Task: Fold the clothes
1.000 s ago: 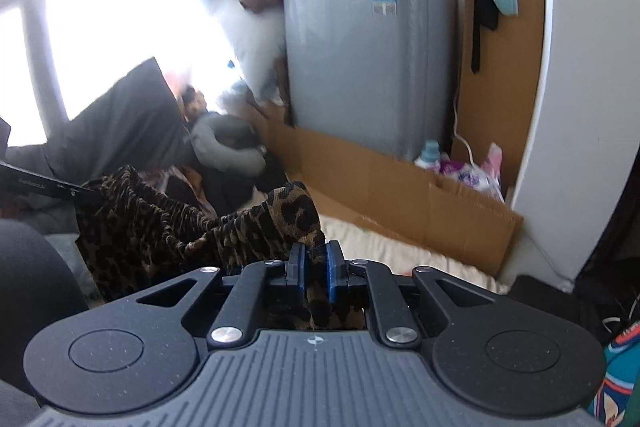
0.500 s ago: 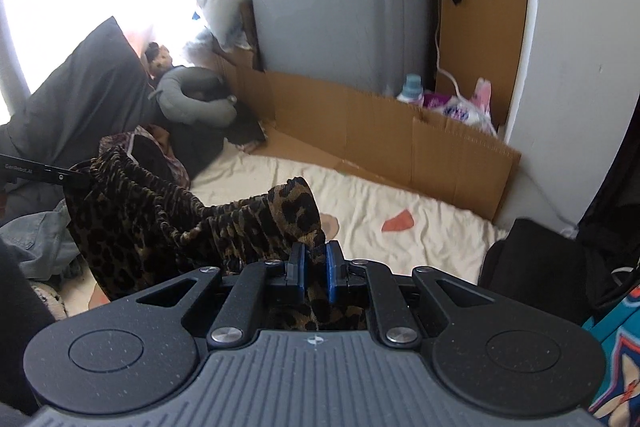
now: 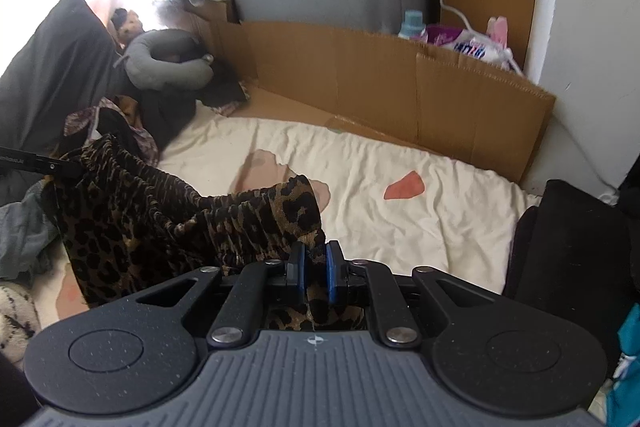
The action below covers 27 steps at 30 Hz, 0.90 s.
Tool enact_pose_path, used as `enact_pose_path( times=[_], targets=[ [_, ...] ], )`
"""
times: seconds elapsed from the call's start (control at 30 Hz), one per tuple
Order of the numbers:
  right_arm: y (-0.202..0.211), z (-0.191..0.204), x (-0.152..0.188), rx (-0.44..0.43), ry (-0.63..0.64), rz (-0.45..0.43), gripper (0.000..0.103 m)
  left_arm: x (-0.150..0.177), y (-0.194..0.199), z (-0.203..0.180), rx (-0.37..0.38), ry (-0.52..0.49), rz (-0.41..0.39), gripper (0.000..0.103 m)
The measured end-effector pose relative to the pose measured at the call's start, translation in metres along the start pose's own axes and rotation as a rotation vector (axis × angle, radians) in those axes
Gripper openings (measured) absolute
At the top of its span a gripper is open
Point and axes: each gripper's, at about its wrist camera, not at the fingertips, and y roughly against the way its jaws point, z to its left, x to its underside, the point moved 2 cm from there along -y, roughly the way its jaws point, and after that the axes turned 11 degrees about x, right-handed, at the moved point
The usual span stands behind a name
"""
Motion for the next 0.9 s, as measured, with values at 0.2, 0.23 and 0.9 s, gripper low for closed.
enact_pose_path(
  times=[0.2,0.23,0.9],
  targets=[
    [-0.065,-0.004,0.001,0.010,0.020,0.040,0.009,0.001,-0.050,0.038,-0.022,0.007,0.026,0.004],
    [-0.077,-0.003,0.001,0.012,0.028,0.048,0.009,0.002,-0.060,0.046,-0.024,0.014,0.030,0.004],
    [-0.249,-0.018,0.041,0.071,0.006,0.146,0.010,0.032,-0.192,0.134,-0.077,-0.004,0.140,0.015]
  ],
)
